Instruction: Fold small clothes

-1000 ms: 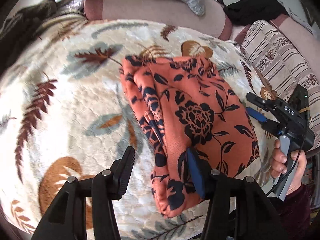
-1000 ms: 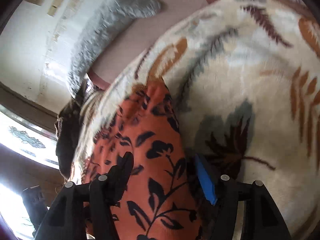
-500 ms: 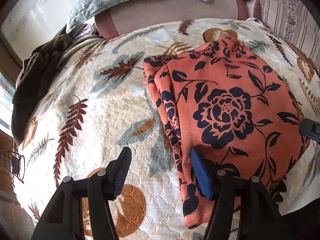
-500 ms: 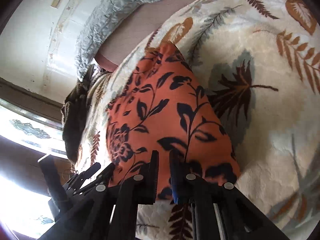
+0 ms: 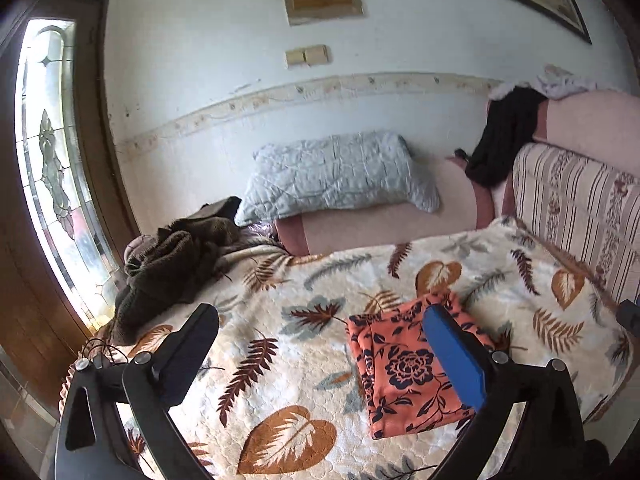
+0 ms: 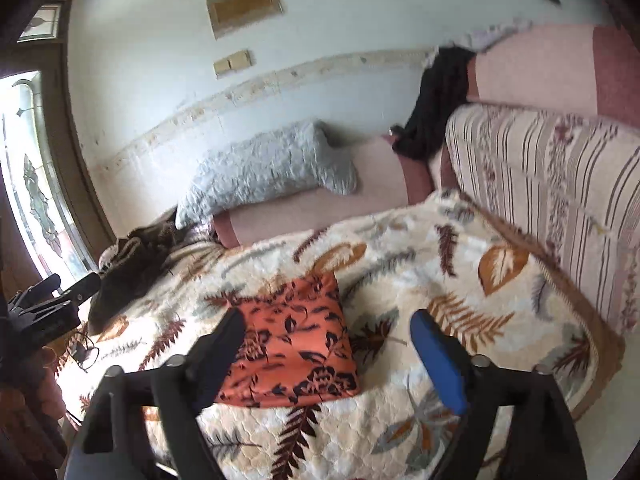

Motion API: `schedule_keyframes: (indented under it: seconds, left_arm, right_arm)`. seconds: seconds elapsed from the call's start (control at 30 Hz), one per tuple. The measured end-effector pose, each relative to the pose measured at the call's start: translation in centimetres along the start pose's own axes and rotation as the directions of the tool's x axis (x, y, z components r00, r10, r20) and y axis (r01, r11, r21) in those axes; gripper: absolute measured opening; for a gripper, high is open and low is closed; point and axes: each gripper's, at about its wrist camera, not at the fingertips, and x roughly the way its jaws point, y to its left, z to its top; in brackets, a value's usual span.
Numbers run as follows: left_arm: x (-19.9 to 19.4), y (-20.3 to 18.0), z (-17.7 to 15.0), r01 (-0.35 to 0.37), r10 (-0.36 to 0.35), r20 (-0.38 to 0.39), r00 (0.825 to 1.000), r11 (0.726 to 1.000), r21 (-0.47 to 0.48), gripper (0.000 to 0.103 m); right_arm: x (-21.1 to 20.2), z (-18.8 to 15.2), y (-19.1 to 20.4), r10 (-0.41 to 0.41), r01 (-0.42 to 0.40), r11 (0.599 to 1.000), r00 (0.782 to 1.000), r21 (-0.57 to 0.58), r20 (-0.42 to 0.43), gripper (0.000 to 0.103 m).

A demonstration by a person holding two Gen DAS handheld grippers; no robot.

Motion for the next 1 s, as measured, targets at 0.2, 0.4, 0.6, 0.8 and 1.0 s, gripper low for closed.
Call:
schedule_keyframes:
  seconds: [0.2,0.4,0.6,0.8,1.0]
  left_arm:
    - [-4.5,2.3,1.7,-0.048,0.052,0.059,0.997,0.996,-0.071,0.103]
    - [-8.4,2.5,2.7,-0.078,0.087,0.138,0.987,0.994,-0.073,0.103]
    - [-12.5,1.5,3.9,-0.076,0.088,0.217,0.972,0.995,-0.063,0.103]
    - [-14.8,-0.4,5.4,-0.047,0.052,0.266,0.962,0.999,-0.024,0.103]
    - [-14.5,-3.3,5.6,0.069,-0.061,0.254,0.965,0.997,-0.020,0.103]
  right_arm:
    - [-4.2,1.9,4.0,0.006,0.000,0.998,0.996,-0.064,0.091,0.089]
    - [-8.0,2.6,5.4,0.015,0.000,0.996,0.988,-0.095,0.154,0.089]
    - [-11.5,3.3,5.0,0.016,0.001,0.997,0.978,-0.083,0.206,0.089]
    - [-14.2,3.8,3.9,-0.020,0.037,0.997,0.966,-0.062,0.259,0.089]
    - [-14.4,3.3,1.5,-0.077,0.092,0.995,0.963,-0.049,0.260,0.089]
